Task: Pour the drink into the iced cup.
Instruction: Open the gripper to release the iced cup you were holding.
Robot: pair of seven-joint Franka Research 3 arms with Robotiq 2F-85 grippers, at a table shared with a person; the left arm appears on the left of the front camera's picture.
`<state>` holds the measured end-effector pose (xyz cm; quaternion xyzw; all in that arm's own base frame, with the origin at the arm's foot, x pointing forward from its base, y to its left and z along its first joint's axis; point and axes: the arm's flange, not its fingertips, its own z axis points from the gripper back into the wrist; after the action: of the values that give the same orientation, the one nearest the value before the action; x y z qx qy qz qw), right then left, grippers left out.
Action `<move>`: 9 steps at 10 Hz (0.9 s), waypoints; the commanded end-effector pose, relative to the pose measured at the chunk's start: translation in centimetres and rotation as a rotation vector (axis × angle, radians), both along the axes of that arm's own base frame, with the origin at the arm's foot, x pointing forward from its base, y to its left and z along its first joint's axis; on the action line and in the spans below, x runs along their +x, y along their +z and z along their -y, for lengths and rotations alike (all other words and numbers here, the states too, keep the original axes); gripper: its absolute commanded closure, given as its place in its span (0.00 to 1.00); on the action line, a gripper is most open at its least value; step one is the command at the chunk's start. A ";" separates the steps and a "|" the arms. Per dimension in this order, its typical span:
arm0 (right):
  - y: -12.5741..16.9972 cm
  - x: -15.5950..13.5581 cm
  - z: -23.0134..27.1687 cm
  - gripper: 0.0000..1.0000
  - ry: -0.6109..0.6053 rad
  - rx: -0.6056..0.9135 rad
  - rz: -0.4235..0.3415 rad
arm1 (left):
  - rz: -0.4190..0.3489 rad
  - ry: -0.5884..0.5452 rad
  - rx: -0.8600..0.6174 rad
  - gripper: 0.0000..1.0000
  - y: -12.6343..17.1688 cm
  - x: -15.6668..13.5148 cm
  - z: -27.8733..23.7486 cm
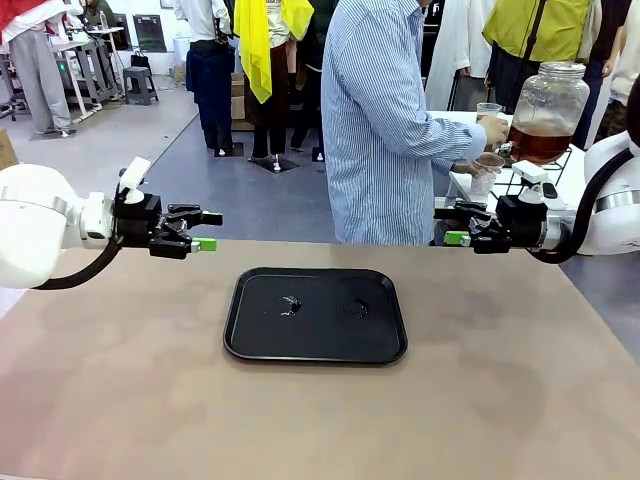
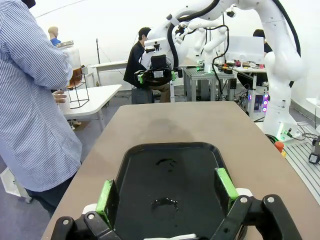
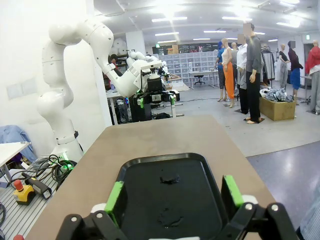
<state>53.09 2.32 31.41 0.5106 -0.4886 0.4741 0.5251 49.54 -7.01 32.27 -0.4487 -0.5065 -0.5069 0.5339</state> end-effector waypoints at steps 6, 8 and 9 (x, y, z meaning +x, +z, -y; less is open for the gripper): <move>0.4 0.1 -0.1 0.00 0.011 -0.003 -0.009 | -0.006 -0.001 -0.002 0.00 0.1 0.0 0.1; 0.4 0.1 -0.1 0.00 0.011 -0.003 -0.009 | -0.006 -0.001 -0.002 0.00 0.1 0.0 0.1; 0.4 0.1 -0.1 0.00 0.011 -0.003 -0.009 | -0.006 -0.001 -0.002 0.00 0.1 0.0 0.1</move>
<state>53.09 2.32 31.41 0.5106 -0.4886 0.4741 0.5251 49.54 -7.01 32.27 -0.4487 -0.5065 -0.5069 0.5339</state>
